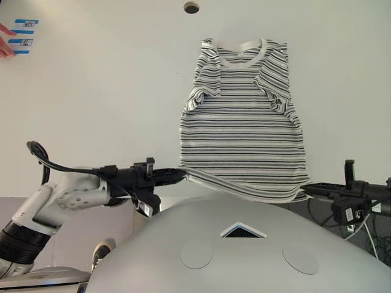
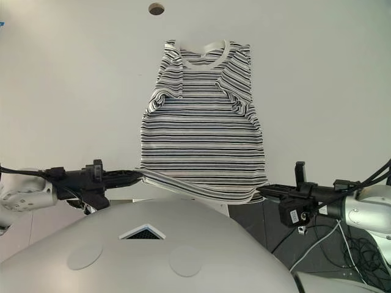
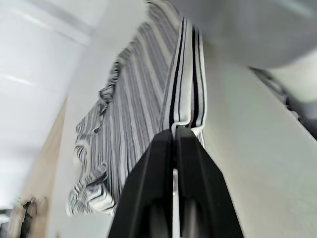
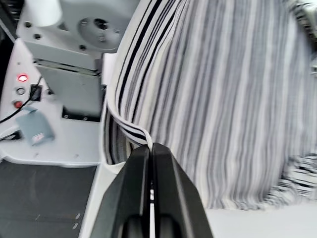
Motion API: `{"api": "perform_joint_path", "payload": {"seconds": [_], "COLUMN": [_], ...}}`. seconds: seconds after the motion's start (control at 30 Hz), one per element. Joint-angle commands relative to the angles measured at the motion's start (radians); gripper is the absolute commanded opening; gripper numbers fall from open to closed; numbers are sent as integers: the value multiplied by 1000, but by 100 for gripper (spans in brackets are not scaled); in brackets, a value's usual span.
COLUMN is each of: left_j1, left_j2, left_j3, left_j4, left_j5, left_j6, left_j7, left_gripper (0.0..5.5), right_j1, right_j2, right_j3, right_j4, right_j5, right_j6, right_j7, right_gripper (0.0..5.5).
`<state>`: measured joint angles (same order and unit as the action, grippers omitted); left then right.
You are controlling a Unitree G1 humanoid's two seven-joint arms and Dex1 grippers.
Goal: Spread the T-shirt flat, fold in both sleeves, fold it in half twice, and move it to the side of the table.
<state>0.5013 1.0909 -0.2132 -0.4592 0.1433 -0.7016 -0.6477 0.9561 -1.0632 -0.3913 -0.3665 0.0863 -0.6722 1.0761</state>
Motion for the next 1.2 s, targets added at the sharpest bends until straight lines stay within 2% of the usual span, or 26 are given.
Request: {"api": "perform_joint_path", "payload": {"seconds": [0.03, 0.2, 0.33, 0.5, 0.67, 0.77, 0.87, 1.03, 1.1, 1.2], "left_j1": [55, 203, 371, 578, 710, 597, 357, -138, -291, -408], "left_j2": [56, 112, 145, 107, 35, -18, -124, -324, -395, -461], "left_j3": [35, 115, 256, 410, 525, 507, 436, 296, 273, 244], "left_j4": [-13, -30, -54, -97, -142, -118, -72, 57, 180, 319], "left_j5": [-179, -408, -576, -758, -871, -809, -592, -283, -151, -11], "left_j6": [47, -11, -130, -254, -291, -211, -81, 213, 264, 267], "left_j7": [-63, -154, -267, -418, -537, -493, -376, -121, -16, 98], "left_gripper": [0, 0, 0, 0, 0, 0, 0, 0, 0, 0], "right_j1": [8, 8, 25, 60, 92, 44, -92, -541, -743, -960], "right_j2": [26, 64, 98, 140, 193, 187, 170, 161, 192, 231], "right_j3": [-54, -112, -175, -232, -273, -262, -212, 46, 166, 298], "right_j4": [-18, -26, -58, -106, -147, -144, -155, -53, 53, 204], "right_j5": [97, 168, 255, 323, 354, 336, 232, -68, -176, -287], "right_j6": [-30, -71, -100, -128, -143, -99, 14, 283, 361, 410], "right_j7": [16, 31, 53, 83, 102, 89, 15, -165, -221, -272], "right_gripper": [3, 3, 3, 3, 3, 3, 3, 3, 3, 3]}}
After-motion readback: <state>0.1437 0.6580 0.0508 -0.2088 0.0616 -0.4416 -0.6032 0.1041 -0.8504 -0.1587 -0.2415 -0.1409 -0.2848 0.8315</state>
